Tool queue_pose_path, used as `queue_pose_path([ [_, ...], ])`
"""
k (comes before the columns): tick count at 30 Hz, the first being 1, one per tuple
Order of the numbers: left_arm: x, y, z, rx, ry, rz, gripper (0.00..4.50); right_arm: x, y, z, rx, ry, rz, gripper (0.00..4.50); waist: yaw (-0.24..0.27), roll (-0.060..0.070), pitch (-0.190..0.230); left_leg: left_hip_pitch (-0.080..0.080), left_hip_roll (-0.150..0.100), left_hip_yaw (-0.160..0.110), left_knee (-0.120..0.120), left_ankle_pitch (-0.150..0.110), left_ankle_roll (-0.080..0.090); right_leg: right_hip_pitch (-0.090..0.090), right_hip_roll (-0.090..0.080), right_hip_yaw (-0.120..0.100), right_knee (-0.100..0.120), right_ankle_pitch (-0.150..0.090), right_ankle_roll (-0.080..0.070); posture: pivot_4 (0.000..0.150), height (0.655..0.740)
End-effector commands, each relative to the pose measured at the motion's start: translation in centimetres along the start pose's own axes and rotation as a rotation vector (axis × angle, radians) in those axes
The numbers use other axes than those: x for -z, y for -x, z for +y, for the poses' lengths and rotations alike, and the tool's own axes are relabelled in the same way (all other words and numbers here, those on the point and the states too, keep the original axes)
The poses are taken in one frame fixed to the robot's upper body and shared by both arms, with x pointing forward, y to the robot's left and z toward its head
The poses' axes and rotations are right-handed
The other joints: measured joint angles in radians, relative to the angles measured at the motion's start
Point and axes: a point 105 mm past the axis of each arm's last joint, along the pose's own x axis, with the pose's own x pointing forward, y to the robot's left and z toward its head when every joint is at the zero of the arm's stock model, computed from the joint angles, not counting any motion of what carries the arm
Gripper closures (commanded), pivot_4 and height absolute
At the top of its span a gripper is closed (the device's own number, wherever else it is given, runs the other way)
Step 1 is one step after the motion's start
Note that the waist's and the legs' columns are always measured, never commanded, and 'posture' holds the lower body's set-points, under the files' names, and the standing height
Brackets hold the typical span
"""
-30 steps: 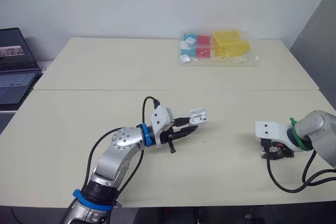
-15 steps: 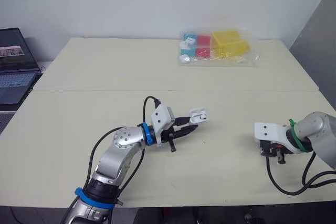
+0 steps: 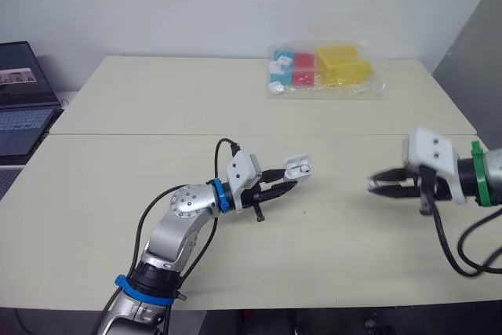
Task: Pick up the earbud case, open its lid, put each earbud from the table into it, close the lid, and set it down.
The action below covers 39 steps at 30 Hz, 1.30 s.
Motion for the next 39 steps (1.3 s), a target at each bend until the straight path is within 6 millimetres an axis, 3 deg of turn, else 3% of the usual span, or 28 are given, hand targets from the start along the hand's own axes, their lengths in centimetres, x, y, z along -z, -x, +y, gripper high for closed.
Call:
queue_pose_path([
  [1,-1.5,-0.3,0.3,0.015,-0.039,-0.057,3.72,-4.6,0.0,0.7,0.049,-0.047,-0.304,4.04,0.001,0.0,0.0,0.0,0.001,0.0,0.0,0.0,0.0,0.0,0.002,0.0,0.0,0.001,-0.001,0.15,0.74],
  [11,-1.7,-0.8,0.5,0.039,-0.038,-0.071,3.72,-5.2,-4.9,2.8,0.187,-0.172,-0.505,4.04,0.002,0.0,0.0,-0.007,0.001,-0.002,0.0,0.0,0.0,-0.004,0.0,-0.001,-0.001,0.0,-0.001,0.15,0.74],
  [21,-2.2,-1.1,0.7,0.042,-0.036,-0.083,3.72,-4.1,-7.9,2.5,0.309,-0.11,-0.535,4.04,0.0,0.0,0.0,-0.006,0.0,-0.002,0.0,0.0,0.0,-0.004,0.002,-0.001,-0.001,0.0,-0.001,0.15,0.74],
  [28,-2.4,-1.1,0.9,0.037,-0.037,-0.083,3.72,-4.1,-8.5,2.5,0.301,-0.099,-0.559,4.04,0.001,0.0,0.0,-0.006,0.001,-0.002,0.0,0.0,0.0,-0.004,0.003,-0.001,-0.001,0.0,-0.001,0.15,0.74],
  [39,-2.7,-1.0,0.8,0.035,-0.034,-0.081,3.72,-2.2,-8.8,4.1,0.278,-0.08,-0.539,4.04,0.001,0.0,0.0,-0.006,0.001,-0.002,-0.001,0.0,0.0,-0.004,0.003,-0.001,-0.001,0.0,-0.001,0.15,0.74],
])
